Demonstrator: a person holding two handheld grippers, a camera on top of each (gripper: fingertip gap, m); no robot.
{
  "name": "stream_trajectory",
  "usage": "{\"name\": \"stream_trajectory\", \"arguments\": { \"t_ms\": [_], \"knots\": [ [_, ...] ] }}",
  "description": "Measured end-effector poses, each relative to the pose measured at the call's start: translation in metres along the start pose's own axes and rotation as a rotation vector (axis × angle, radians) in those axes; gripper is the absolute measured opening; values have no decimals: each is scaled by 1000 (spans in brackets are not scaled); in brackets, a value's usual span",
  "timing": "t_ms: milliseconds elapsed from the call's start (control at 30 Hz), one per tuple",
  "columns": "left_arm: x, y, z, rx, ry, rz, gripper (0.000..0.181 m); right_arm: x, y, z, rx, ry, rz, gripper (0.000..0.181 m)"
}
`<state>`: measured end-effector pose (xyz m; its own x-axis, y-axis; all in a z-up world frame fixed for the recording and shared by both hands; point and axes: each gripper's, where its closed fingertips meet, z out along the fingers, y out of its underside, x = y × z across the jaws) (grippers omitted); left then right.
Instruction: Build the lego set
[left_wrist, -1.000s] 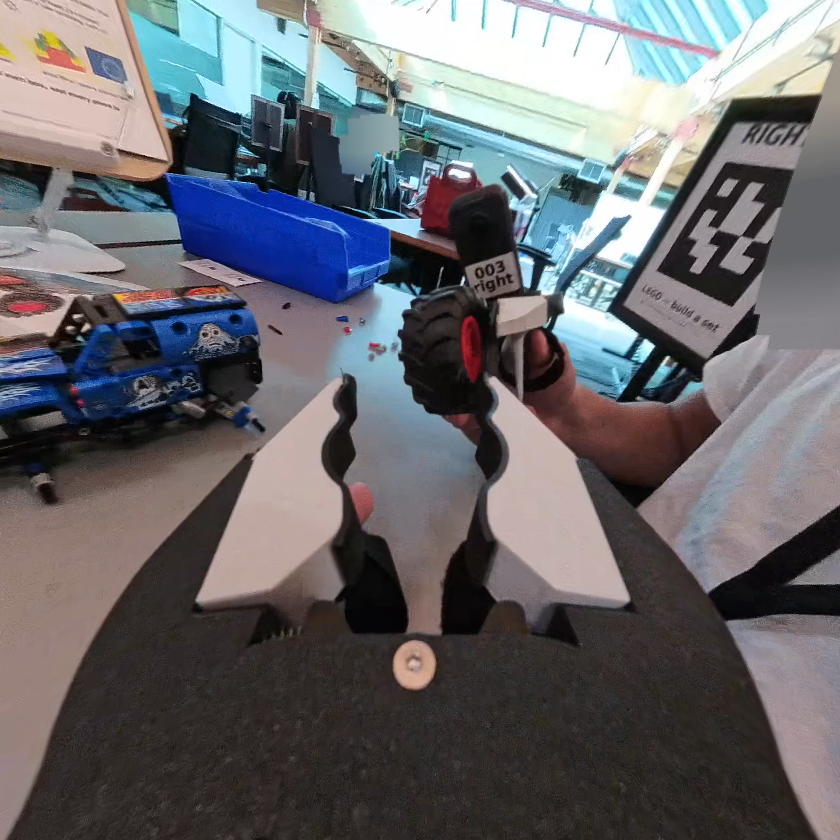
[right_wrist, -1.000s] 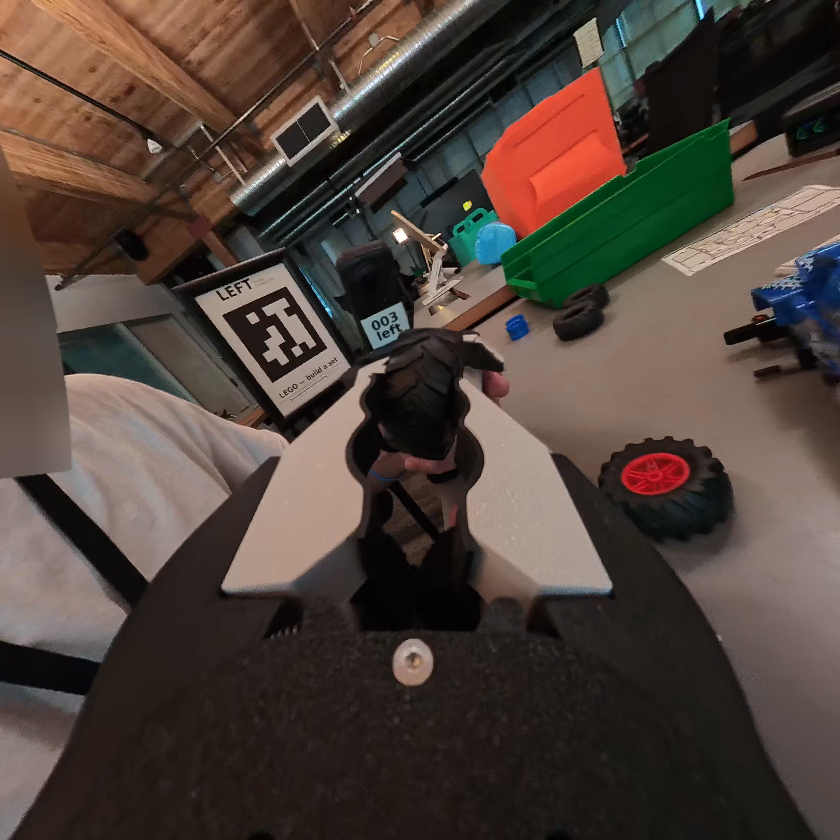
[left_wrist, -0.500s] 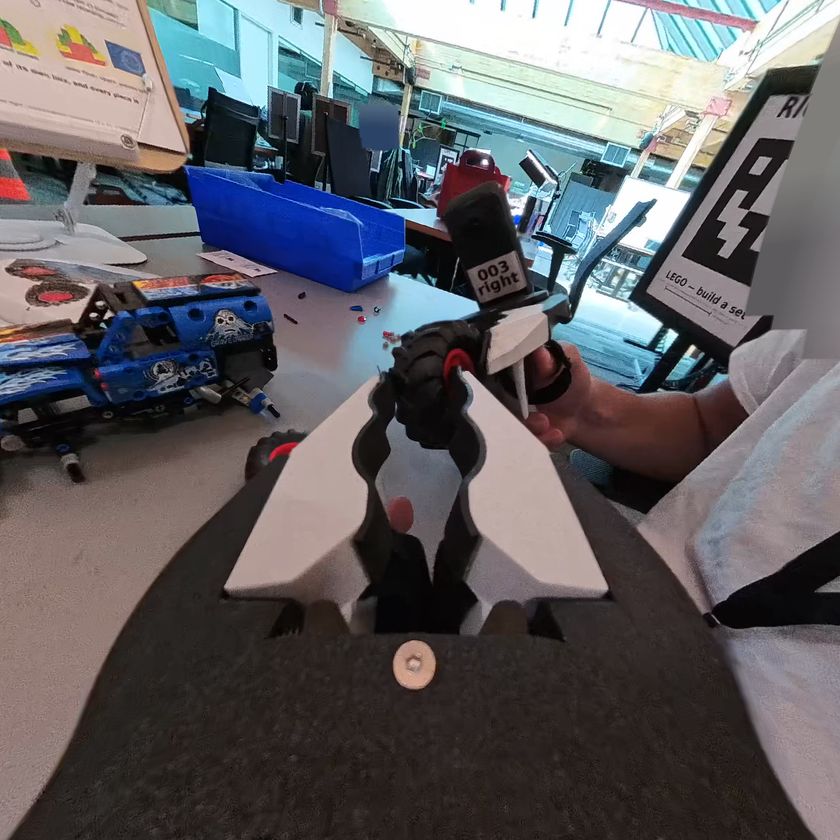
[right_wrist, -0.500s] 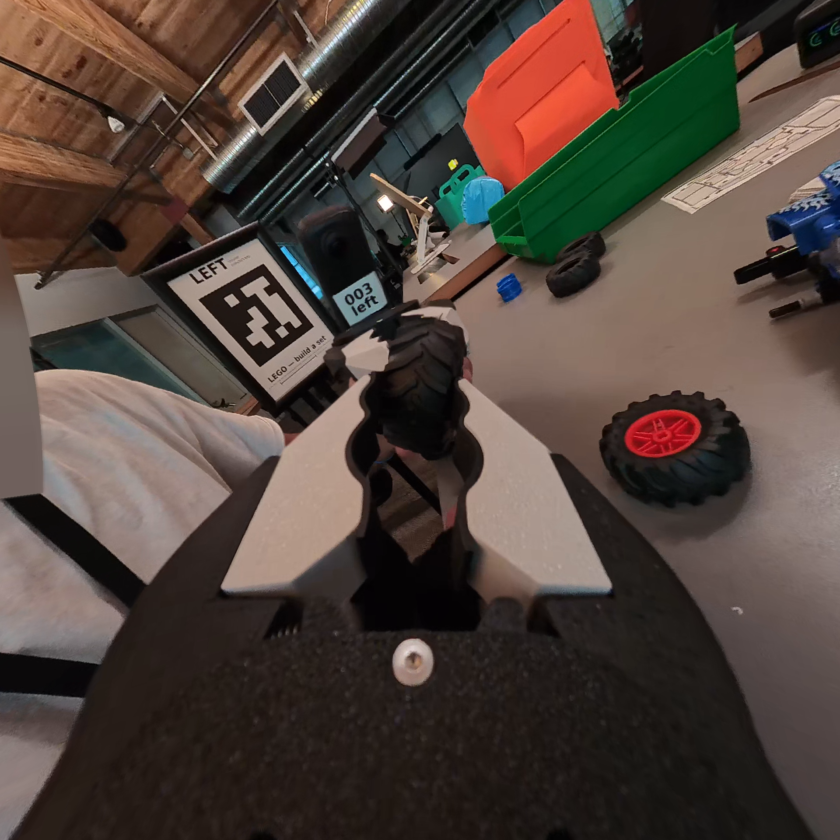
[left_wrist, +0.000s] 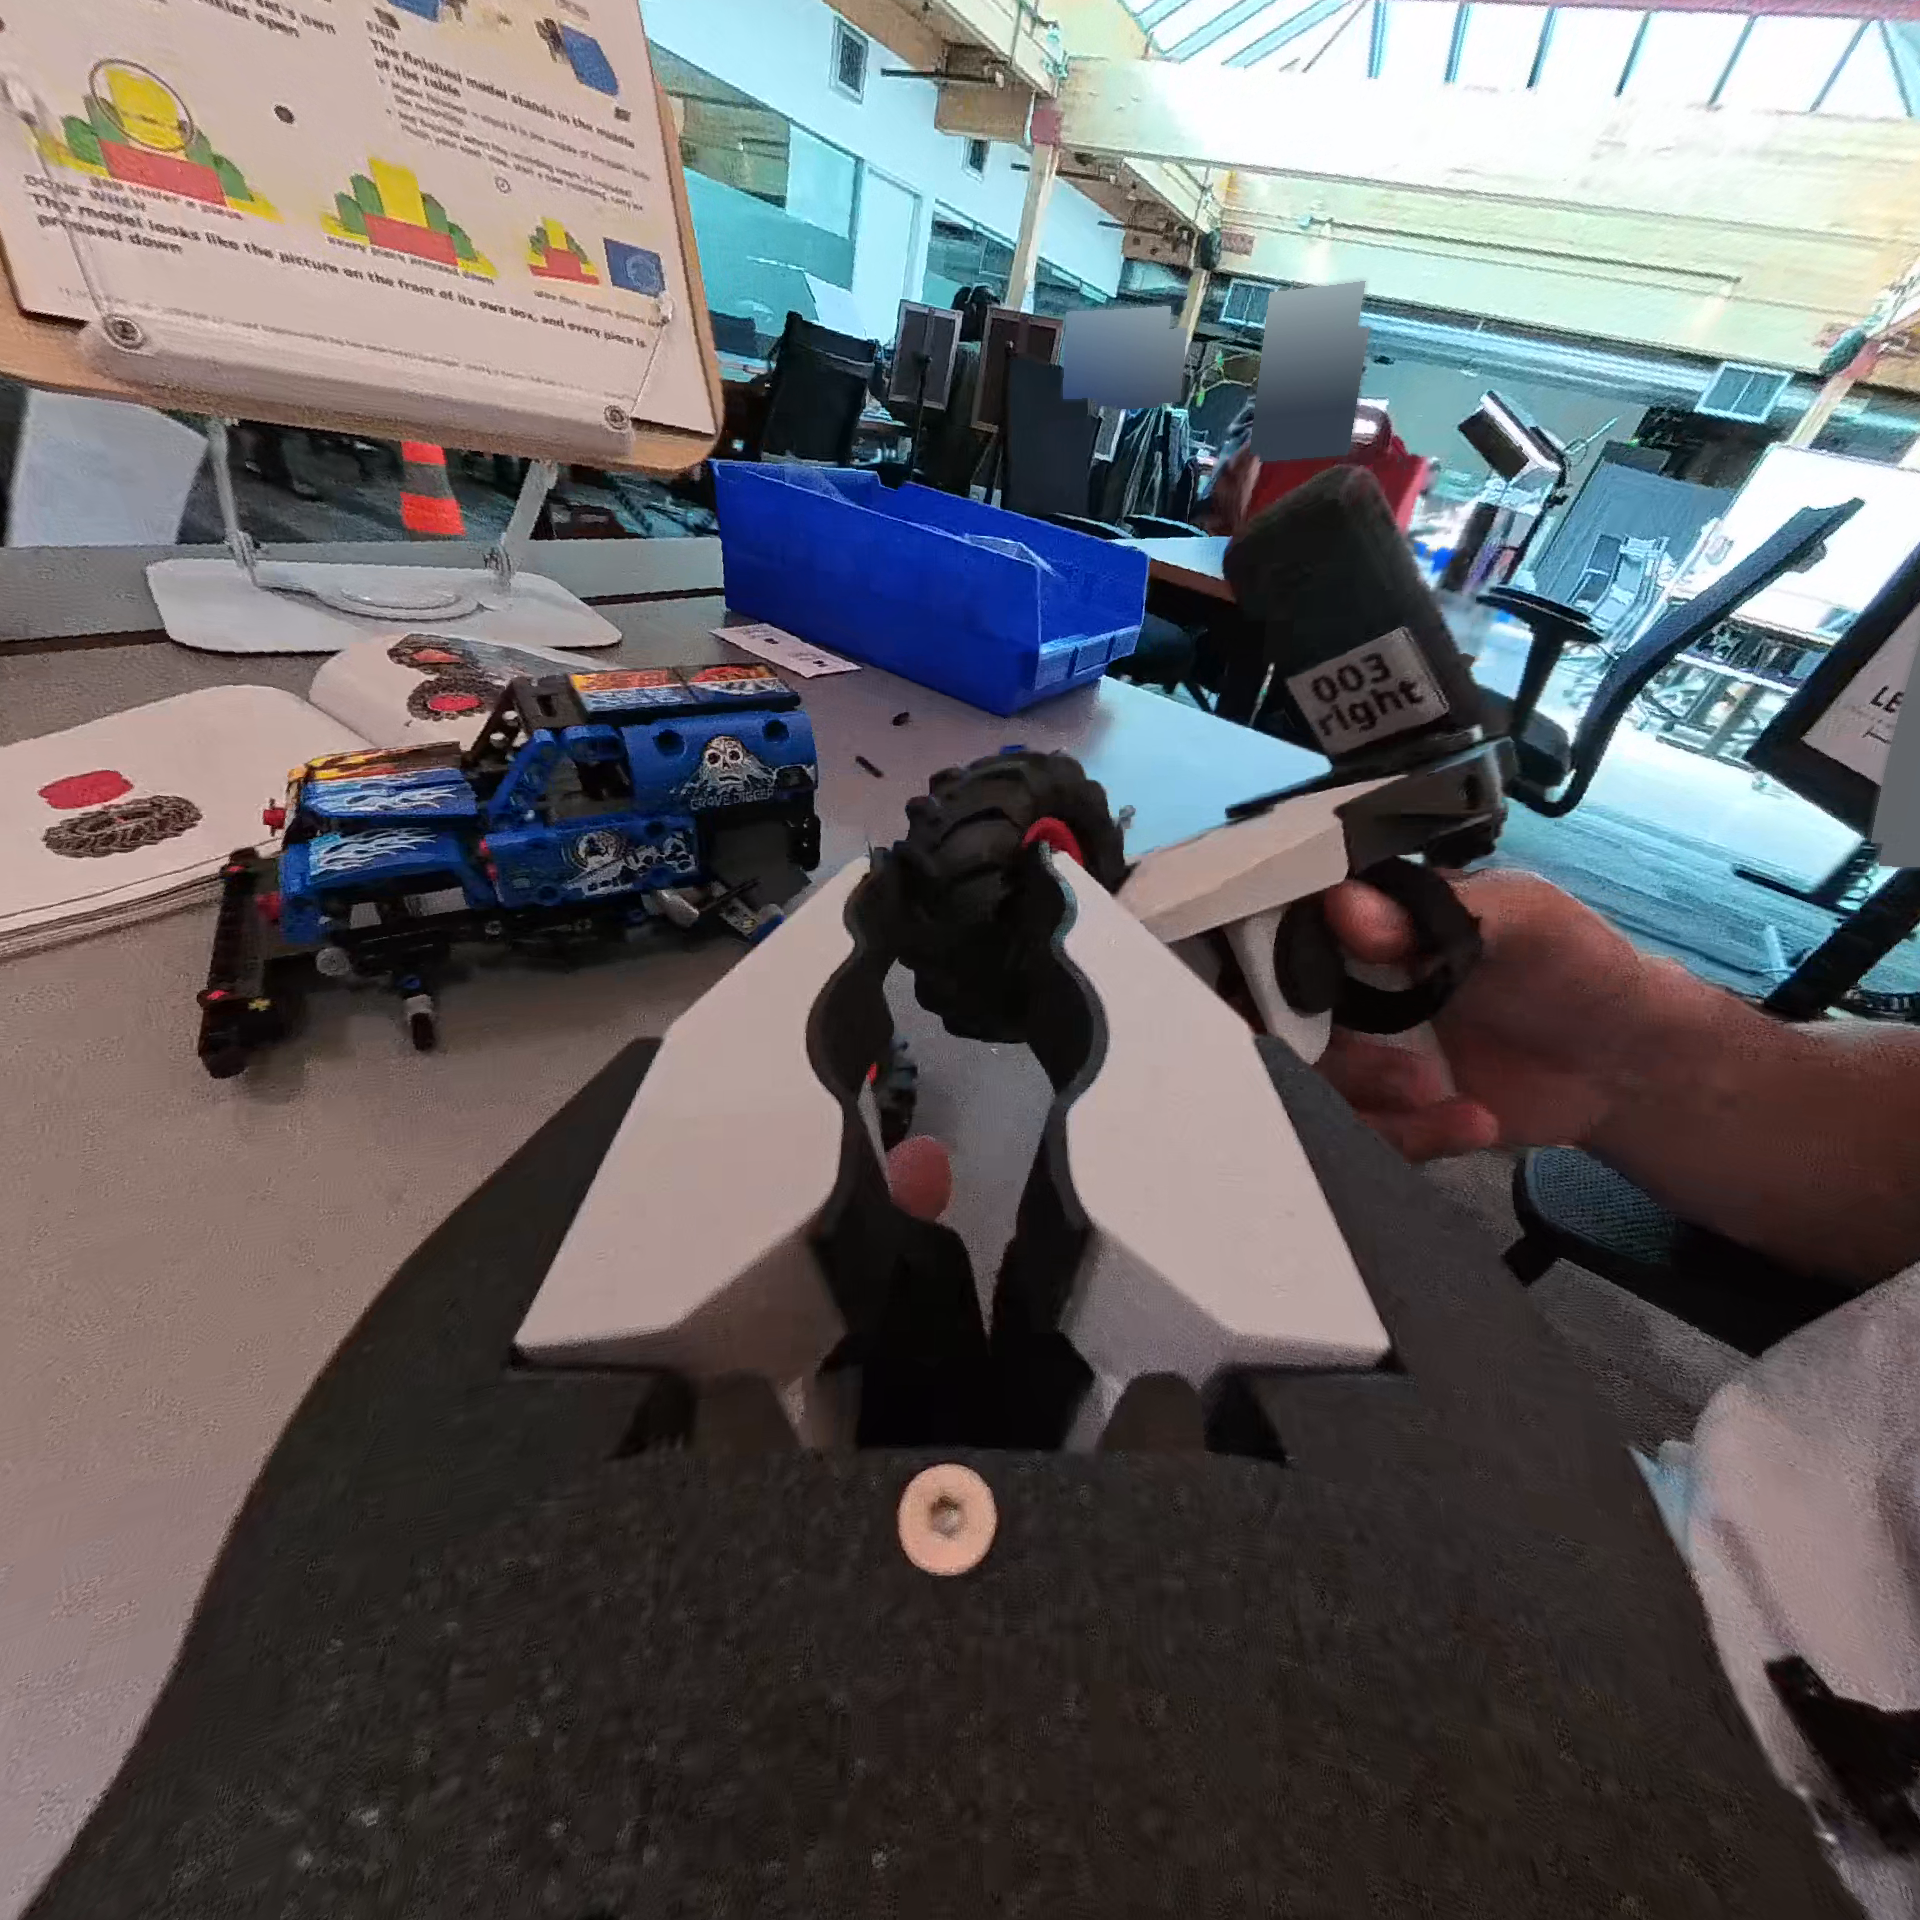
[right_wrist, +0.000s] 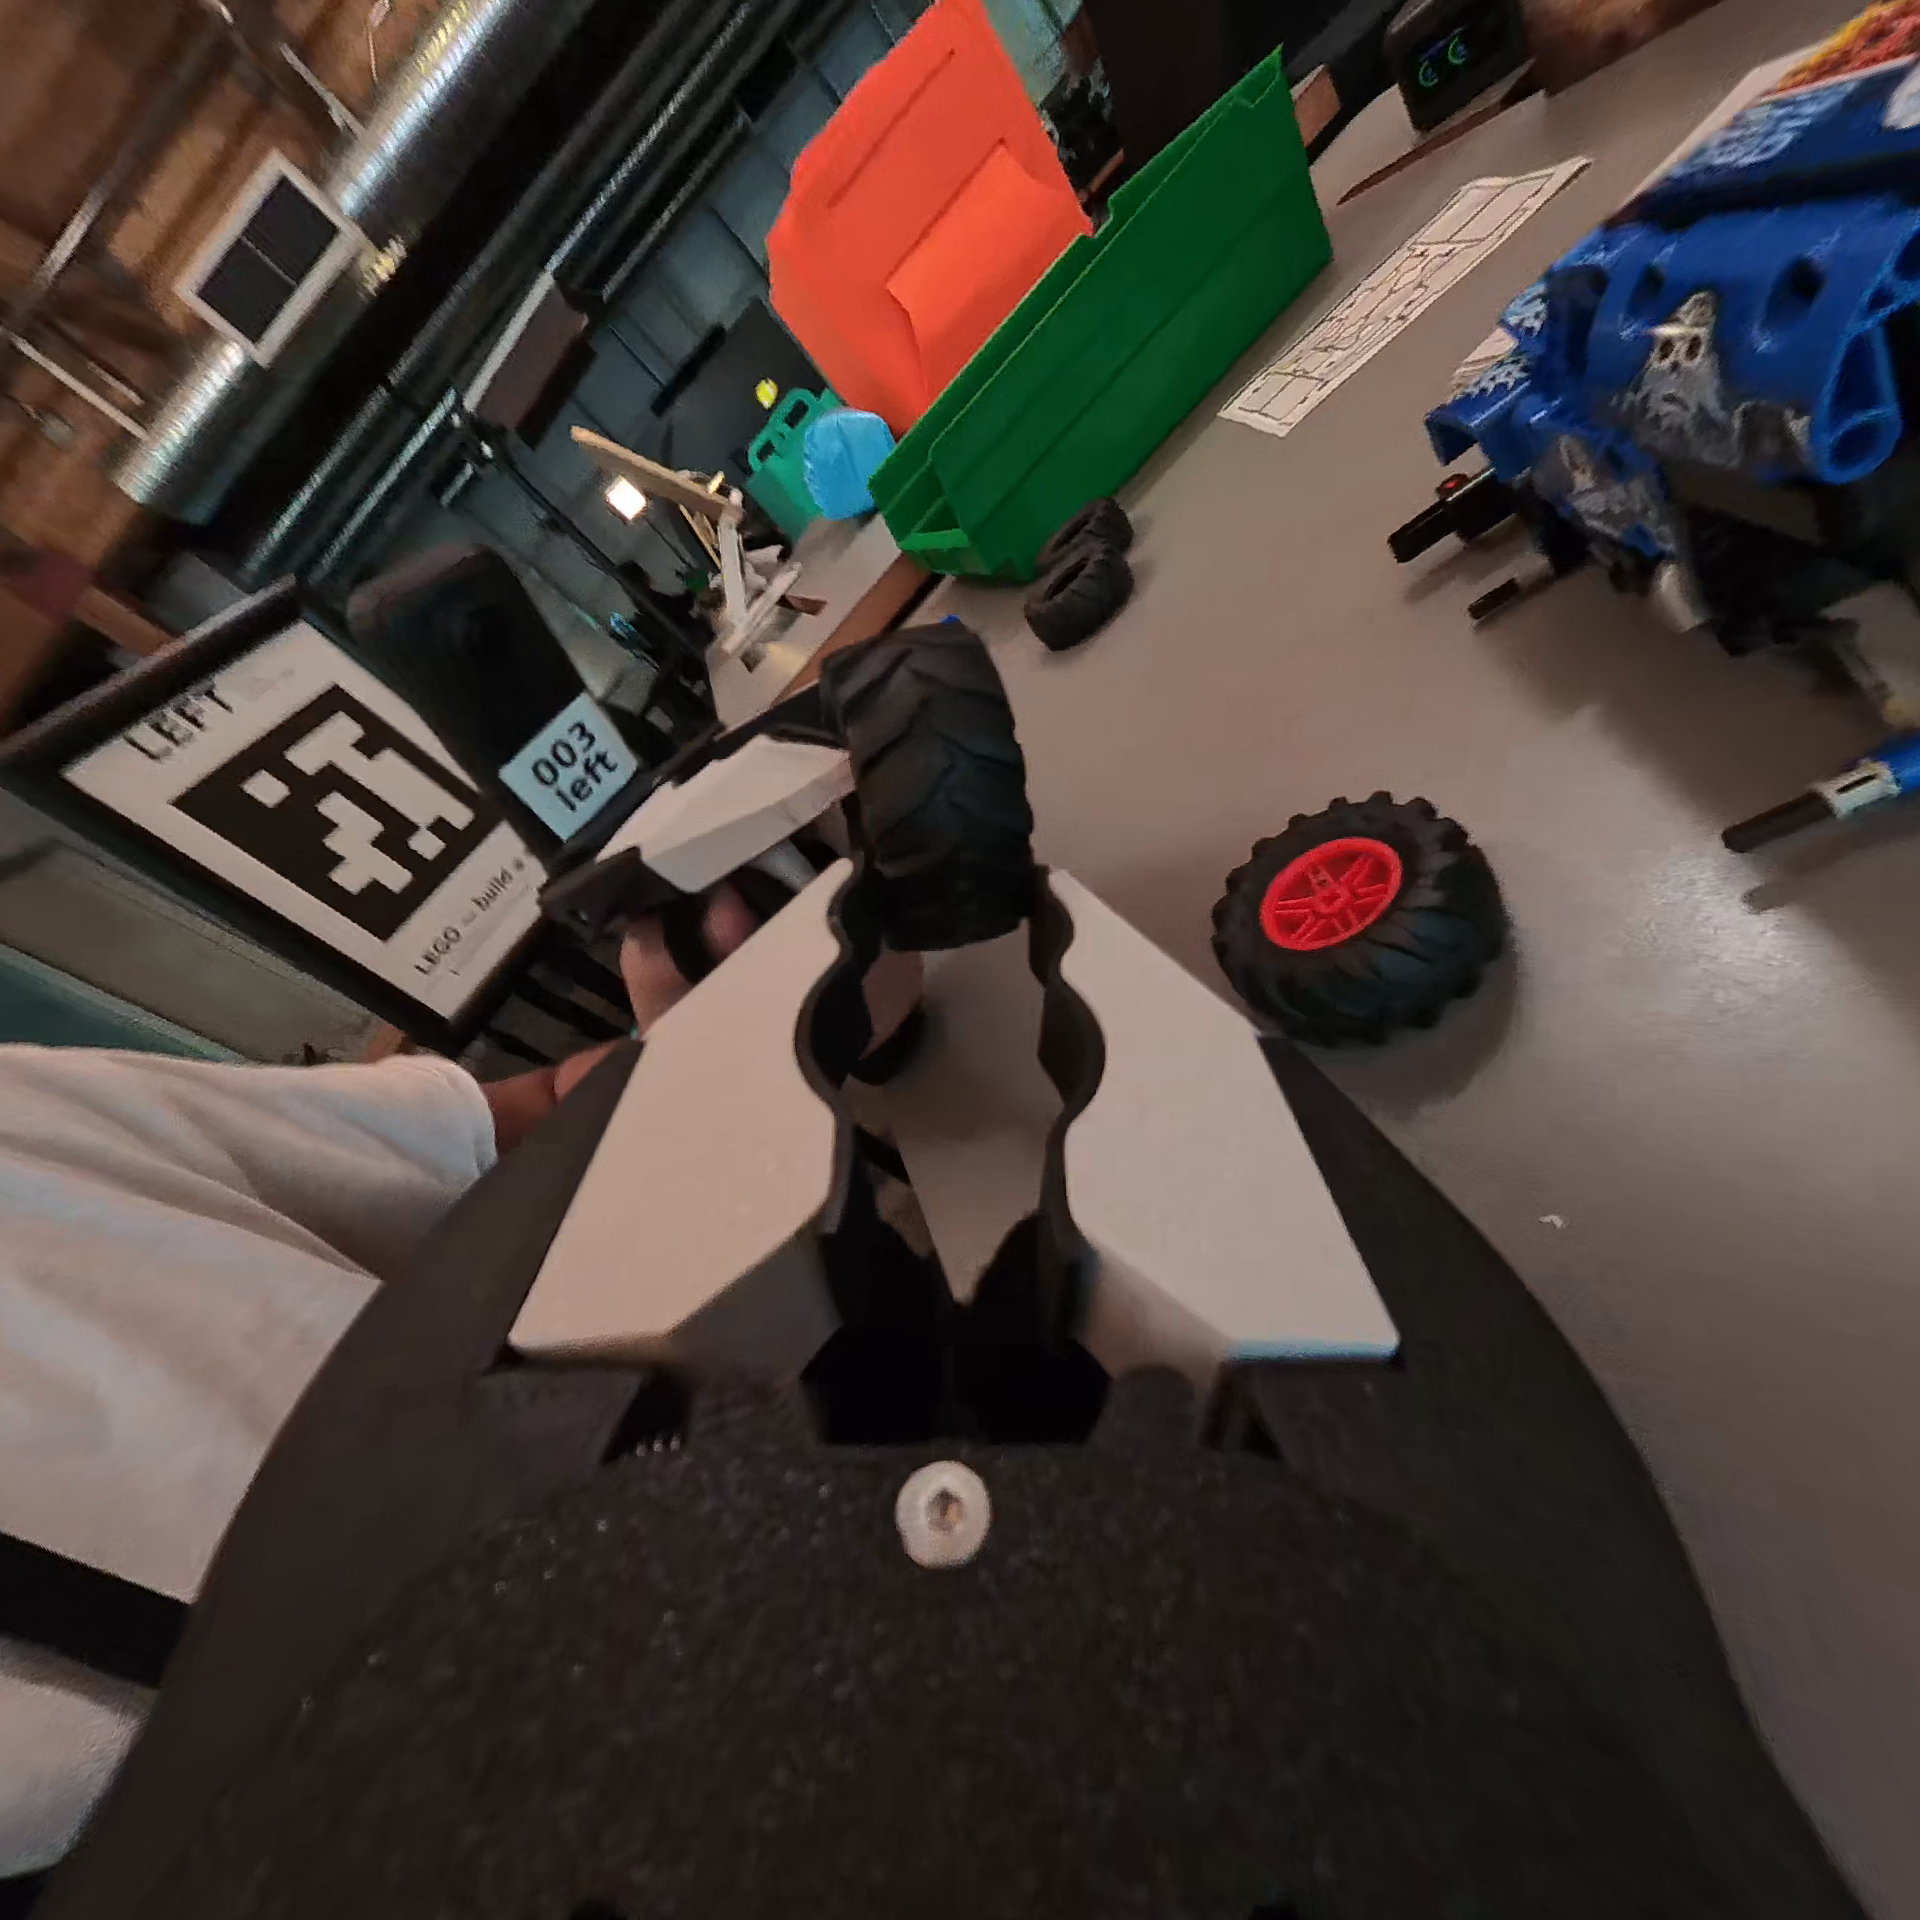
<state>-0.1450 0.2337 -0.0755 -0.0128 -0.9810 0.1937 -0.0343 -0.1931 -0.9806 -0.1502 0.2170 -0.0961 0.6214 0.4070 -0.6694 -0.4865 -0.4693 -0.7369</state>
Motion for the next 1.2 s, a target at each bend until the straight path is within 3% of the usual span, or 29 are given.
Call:
{"name": "stream_trajectory", "arguments": {
  "t_ms": [133,233,300,367,500,600,700,833,900,1033,1200],
  "knots": [
    [0,-2,1,10,-26,7,22,2,-6,-3,34,32,-74,25],
    [2,-4,0,11,81,-226,22,-8,-12,-9,39,-24,-137,25],
    [1,-3,0,11,167,-416,21,-14,-11,-12,23,-121,-81,24],
    [-1,4,1,2,184,-479,21,-11,-7,-13,-10,-178,1,23],
    [0,6,2,-20,116,-310,21,-6,-8,-14,-3,-143,-54,25],
    [0,6,0,-77,71,-208,19,-3,-8,-18,-39,18,-461,28],
    [-15,17,0,-203,0,-204,17,14,1,-26,-238,262,-976,24],
    [-7,57,-6,-497,99,-434,17,2,31,-23,-473,250,-1413,29],
    [-2,72,-12,-618,106,-459,17,6,47,-21,-621,223,-1567,28],
    [8,93,-24,-791,112,-459,17,0,67,-13,-766,61,-1565,22],
    [8,100,-22,-848,79,-411,17,13,84,-9,-986,-57,-1437,16]
  ]
}}
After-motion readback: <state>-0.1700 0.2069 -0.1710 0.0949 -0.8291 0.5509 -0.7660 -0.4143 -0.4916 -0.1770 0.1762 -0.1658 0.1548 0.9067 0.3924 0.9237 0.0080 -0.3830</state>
